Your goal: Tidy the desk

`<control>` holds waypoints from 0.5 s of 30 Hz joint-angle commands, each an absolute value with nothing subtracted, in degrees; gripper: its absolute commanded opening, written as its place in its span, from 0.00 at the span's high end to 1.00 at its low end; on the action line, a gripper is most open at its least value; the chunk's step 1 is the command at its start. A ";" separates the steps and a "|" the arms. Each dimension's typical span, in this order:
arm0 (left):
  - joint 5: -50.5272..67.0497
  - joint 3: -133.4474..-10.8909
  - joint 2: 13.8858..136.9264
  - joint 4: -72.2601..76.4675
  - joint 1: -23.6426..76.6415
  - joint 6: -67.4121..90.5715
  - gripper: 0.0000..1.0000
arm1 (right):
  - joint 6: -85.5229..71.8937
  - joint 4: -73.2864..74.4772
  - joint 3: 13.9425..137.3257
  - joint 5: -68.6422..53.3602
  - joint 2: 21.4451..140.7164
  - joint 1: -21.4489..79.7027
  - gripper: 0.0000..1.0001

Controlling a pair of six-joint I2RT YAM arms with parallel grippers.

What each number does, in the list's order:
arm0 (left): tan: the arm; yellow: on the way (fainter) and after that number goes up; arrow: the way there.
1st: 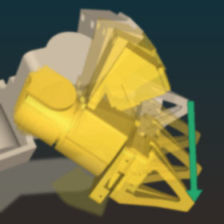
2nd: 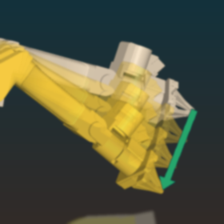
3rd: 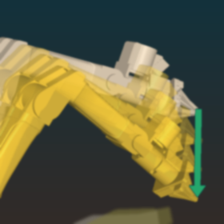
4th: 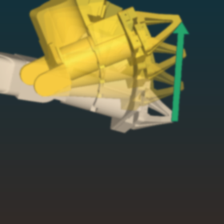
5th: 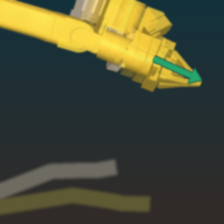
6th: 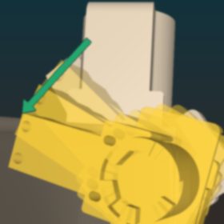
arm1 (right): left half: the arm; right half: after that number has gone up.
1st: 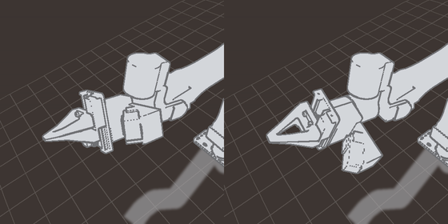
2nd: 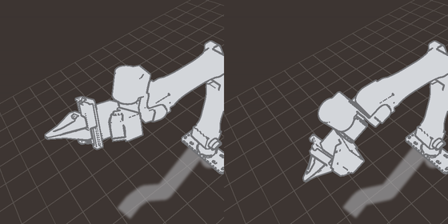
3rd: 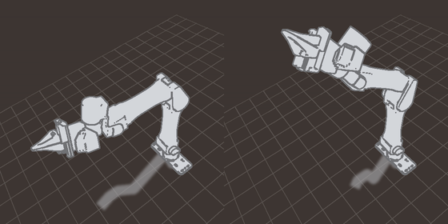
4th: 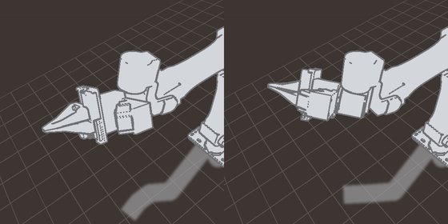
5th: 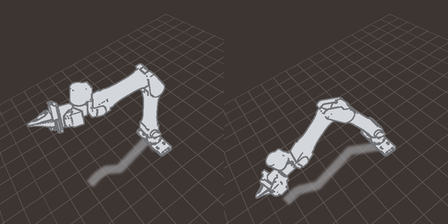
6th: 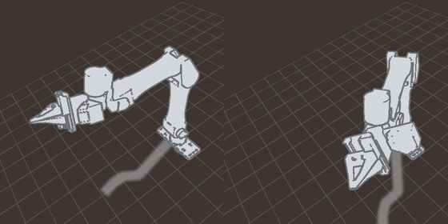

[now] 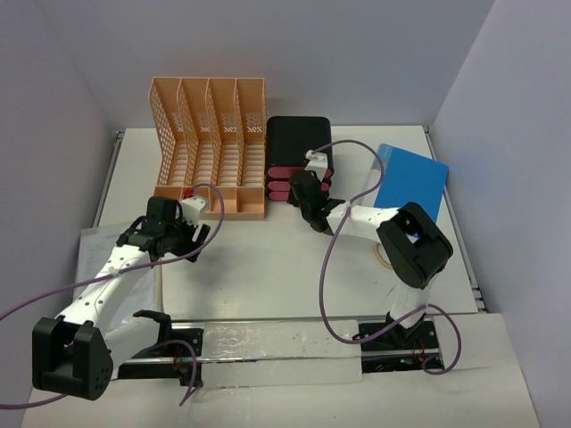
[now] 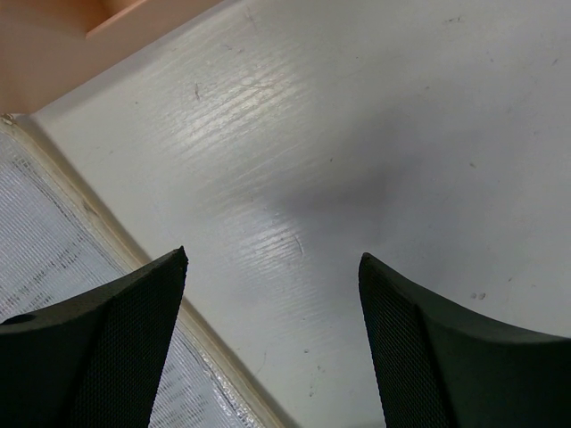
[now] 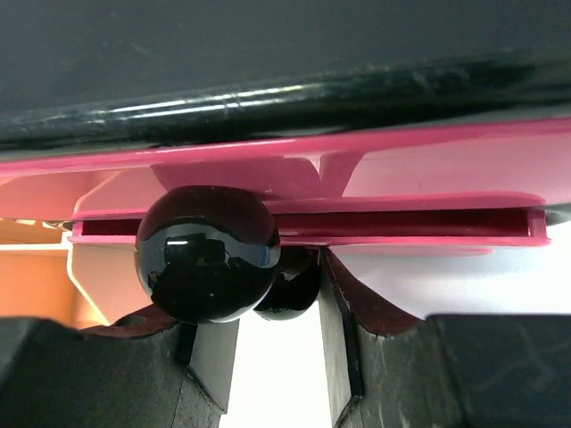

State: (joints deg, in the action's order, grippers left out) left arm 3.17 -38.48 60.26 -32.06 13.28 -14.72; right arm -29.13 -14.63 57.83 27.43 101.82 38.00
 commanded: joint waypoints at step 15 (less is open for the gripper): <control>6.31 -40.18 58.72 -32.61 12.66 -15.98 0.16 | -31.34 -22.55 54.50 25.09 97.79 37.44 0.30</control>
State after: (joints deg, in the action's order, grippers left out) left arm 4.16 -38.48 60.04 -32.38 13.11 -15.50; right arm -28.08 -18.91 56.98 27.06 102.50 37.98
